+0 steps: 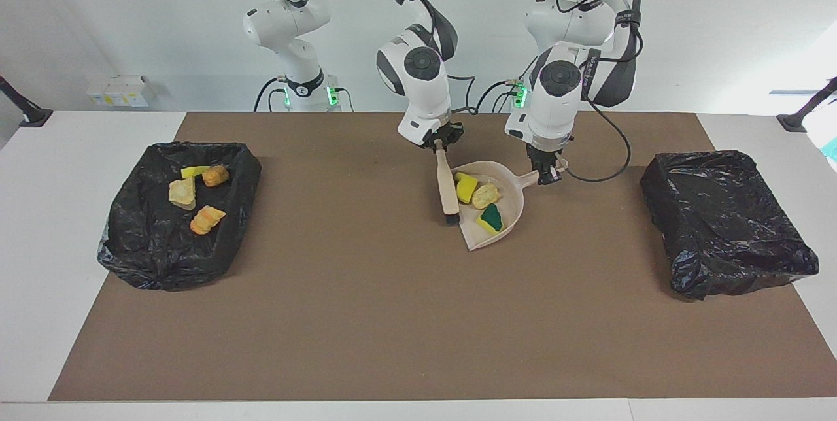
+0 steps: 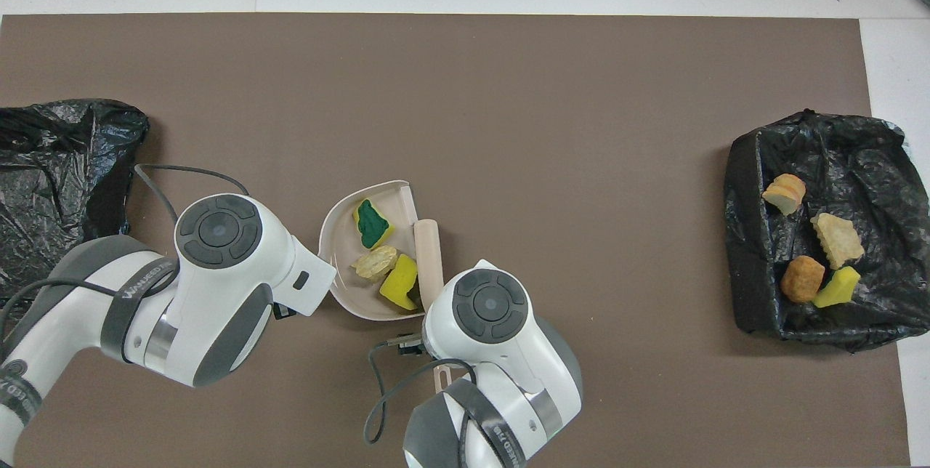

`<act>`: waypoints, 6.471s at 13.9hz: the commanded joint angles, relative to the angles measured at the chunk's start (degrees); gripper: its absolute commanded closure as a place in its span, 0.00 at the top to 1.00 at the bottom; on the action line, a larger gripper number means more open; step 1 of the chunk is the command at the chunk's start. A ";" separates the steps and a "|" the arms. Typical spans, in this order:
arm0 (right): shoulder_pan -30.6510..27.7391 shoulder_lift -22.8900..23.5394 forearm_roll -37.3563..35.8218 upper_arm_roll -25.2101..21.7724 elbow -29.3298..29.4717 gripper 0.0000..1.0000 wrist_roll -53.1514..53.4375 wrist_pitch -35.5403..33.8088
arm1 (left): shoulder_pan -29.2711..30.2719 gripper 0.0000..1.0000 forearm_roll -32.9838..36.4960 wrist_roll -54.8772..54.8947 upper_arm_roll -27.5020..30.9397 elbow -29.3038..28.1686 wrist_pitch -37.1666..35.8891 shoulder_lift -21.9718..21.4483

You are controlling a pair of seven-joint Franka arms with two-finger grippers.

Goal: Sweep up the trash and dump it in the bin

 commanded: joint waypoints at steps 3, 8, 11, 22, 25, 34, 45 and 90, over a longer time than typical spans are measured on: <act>-2.06 -1.61 0.42 -0.42 0.65 0.00 -0.57 -7.22 | 1.25 0.00 0.72 -5.28 0.00 -2.04 1.60 -1.78; -6.46 -7.51 -6.87 -0.25 0.57 0.00 -2.16 -18.23 | 3.62 0.00 -2.88 -13.48 0.17 -1.42 1.16 -3.18; -4.19 -8.74 -7.76 0.10 -1.10 0.00 1.17 -16.05 | 4.85 0.00 -3.24 -12.96 0.61 -1.34 0.11 -7.48; 6.73 -0.22 -12.24 0.10 0.64 0.00 19.37 -5.93 | 24.96 0.00 -3.85 -12.25 1.05 13.77 -16.93 -7.93; 6.46 -0.04 -11.63 0.10 0.74 0.00 19.47 -6.19 | 33.21 0.00 -4.90 -4.82 1.14 20.61 -24.82 -5.57; 8.13 -2.49 -9.79 0.63 -1.27 0.05 19.73 -9.80 | 49.68 0.00 8.07 11.63 2.02 36.88 -32.34 3.40; 0.24 -9.53 -7.05 0.10 2.57 1.00 12.12 -18.38 | 43.44 0.00 32.07 13.06 1.40 36.81 -24.16 4.90; -40.47 -13.22 -16.81 -6.31 29.57 1.00 -23.25 -42.05 | 23.84 0.00 13.15 -18.11 0.08 39.80 -39.79 3.41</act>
